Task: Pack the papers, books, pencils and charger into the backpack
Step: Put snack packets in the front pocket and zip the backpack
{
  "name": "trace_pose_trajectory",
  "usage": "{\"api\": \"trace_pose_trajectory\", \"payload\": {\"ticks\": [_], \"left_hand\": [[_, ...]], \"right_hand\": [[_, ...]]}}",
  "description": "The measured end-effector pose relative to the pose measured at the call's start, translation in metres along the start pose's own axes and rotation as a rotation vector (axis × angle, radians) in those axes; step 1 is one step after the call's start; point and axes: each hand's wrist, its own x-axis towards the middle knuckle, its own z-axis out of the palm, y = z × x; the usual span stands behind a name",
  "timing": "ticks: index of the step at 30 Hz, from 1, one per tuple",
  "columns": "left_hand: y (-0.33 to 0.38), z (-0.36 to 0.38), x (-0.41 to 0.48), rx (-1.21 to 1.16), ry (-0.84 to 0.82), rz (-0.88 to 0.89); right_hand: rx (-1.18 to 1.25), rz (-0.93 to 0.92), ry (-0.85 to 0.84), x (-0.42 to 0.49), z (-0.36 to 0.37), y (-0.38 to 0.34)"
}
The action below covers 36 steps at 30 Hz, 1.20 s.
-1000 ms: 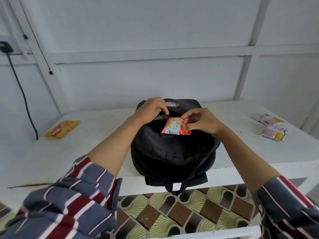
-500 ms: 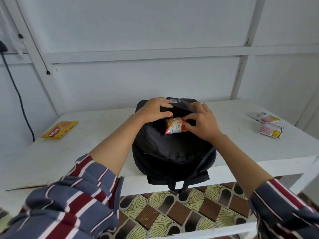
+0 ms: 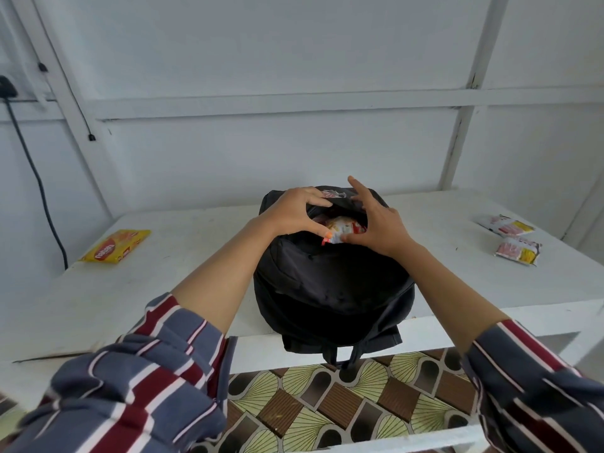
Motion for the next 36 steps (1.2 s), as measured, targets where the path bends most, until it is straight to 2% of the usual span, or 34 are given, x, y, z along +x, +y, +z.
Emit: {"api": "trace_pose_trajectory", "payload": {"ticks": [5, 9, 12, 16, 22, 24, 25, 28, 29, 31, 36], "left_hand": [[0.0, -0.002, 0.0, 0.015, -0.007, -0.001], [0.0, -0.004, 0.0, 0.016, -0.015, -0.001], [-0.001, -0.004, 0.0, 0.015, -0.022, 0.006], [-0.004, -0.004, 0.002, 0.013, -0.022, 0.008], [-0.006, -0.004, 0.002, 0.013, -0.047, 0.005], [-0.008, -0.004, 0.002, 0.022, -0.03, 0.015], [-0.009, -0.003, 0.003, 0.03, -0.019, 0.02], [-0.01, -0.003, 0.004, 0.023, -0.033, 0.012], [-0.01, -0.003, 0.004, 0.02, -0.056, 0.008], [-0.009, -0.004, 0.003, 0.032, -0.104, 0.008], [-0.014, -0.004, 0.001, 0.047, -0.117, 0.031]], "right_hand": [[-0.044, 0.046, 0.072, 0.007, 0.006, -0.001], [-0.218, 0.145, 0.133, 0.019, 0.011, 0.004], [-0.251, 0.235, 0.084, 0.023, 0.01, 0.012], [-0.155, 0.204, 0.045, 0.022, 0.009, 0.012], [-0.243, 0.195, 0.029, 0.021, 0.01, 0.013], [-0.189, 0.196, -0.063, 0.024, 0.005, 0.015], [-0.08, 0.205, -0.112, 0.026, 0.0, 0.014], [0.485, 0.208, -0.082, 0.032, -0.015, 0.0], [0.59, 0.195, -0.062, 0.037, -0.018, -0.006], [0.613, 0.164, -0.104, 0.046, -0.019, -0.016], [0.452, 0.17, -0.388, 0.058, -0.005, -0.025]]}}
